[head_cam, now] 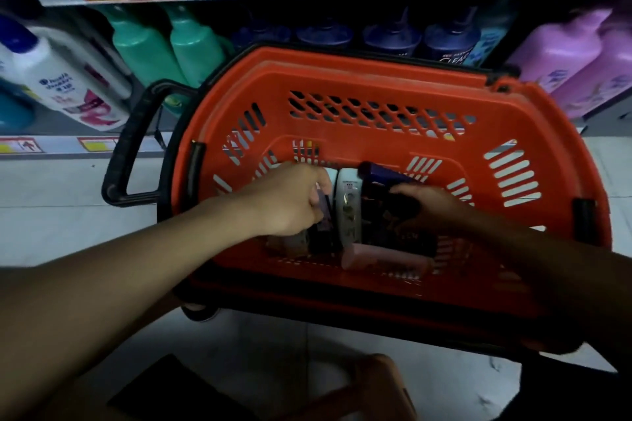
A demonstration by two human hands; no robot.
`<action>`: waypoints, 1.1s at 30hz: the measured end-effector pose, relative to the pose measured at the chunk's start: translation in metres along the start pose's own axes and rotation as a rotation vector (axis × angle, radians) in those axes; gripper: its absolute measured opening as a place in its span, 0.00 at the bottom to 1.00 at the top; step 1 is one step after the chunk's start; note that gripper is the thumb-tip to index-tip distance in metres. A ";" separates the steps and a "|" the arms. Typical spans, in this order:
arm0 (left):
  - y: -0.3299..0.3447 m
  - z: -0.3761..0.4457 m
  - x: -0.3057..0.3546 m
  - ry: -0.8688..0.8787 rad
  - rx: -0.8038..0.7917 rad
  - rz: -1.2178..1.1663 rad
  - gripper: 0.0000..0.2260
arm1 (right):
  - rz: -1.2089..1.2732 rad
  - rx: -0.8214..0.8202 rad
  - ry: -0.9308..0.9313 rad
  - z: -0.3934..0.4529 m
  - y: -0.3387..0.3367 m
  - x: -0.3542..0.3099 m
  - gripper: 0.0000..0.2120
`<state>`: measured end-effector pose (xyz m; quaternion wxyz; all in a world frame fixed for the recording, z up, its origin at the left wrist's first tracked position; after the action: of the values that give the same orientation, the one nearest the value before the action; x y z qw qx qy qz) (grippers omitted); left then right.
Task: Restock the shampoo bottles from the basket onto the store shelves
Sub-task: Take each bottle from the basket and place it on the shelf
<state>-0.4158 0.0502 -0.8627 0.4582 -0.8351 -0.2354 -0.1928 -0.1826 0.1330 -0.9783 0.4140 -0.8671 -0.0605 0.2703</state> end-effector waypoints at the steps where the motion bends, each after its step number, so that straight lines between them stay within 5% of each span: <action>1: 0.001 0.001 0.003 0.012 -0.014 0.000 0.16 | 0.018 -0.020 -0.016 -0.004 0.000 -0.008 0.30; 6: 0.000 0.006 0.027 0.044 -0.063 -0.070 0.21 | 0.406 0.118 -0.036 -0.025 -0.007 -0.049 0.26; 10: -0.006 0.005 0.050 0.095 -0.017 -0.151 0.31 | 0.725 0.472 0.063 -0.047 -0.077 -0.080 0.16; 13: -0.024 -0.006 0.076 0.227 0.163 -0.194 0.34 | 1.011 0.720 0.153 -0.081 -0.138 -0.109 0.10; 16: -0.051 -0.019 0.096 0.300 0.389 -0.366 0.24 | 1.178 0.722 0.043 -0.118 -0.184 -0.149 0.16; 18: -0.066 -0.024 0.106 0.276 0.353 -0.667 0.14 | 1.265 0.636 -0.095 -0.137 -0.207 -0.173 0.15; 21: -0.078 -0.033 0.120 0.267 0.039 -1.175 0.11 | 1.102 0.787 -0.193 -0.158 -0.239 -0.183 0.13; 24: -0.096 -0.051 0.122 0.294 -0.174 -1.299 0.21 | 0.734 0.922 -0.301 -0.172 -0.270 -0.193 0.20; 28: -0.124 -0.062 0.119 0.339 -0.249 -1.143 0.42 | 0.176 0.627 -0.394 -0.176 -0.266 -0.210 0.31; 31: -0.143 -0.075 0.103 0.274 -0.184 -0.916 0.38 | 0.056 0.403 -0.306 -0.173 -0.252 -0.206 0.34; 33: -0.149 -0.083 0.093 0.264 -0.235 -0.979 0.28 | 0.002 0.277 -0.246 -0.174 -0.235 -0.201 0.35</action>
<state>-0.4339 0.0686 -0.6705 0.2436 -0.6416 -0.5152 -0.5134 -0.2350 0.1005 -0.6290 0.5186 -0.7624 -0.0720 0.3803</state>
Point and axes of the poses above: each hand's wrist, its own z-axis towards the middle knuckle, its own y-axis out of the palm, x = y × z, the point moved 6 cm from there along z, towards the middle knuckle, and after that the axes turned 4 degrees about x, right-handed, at the moved point
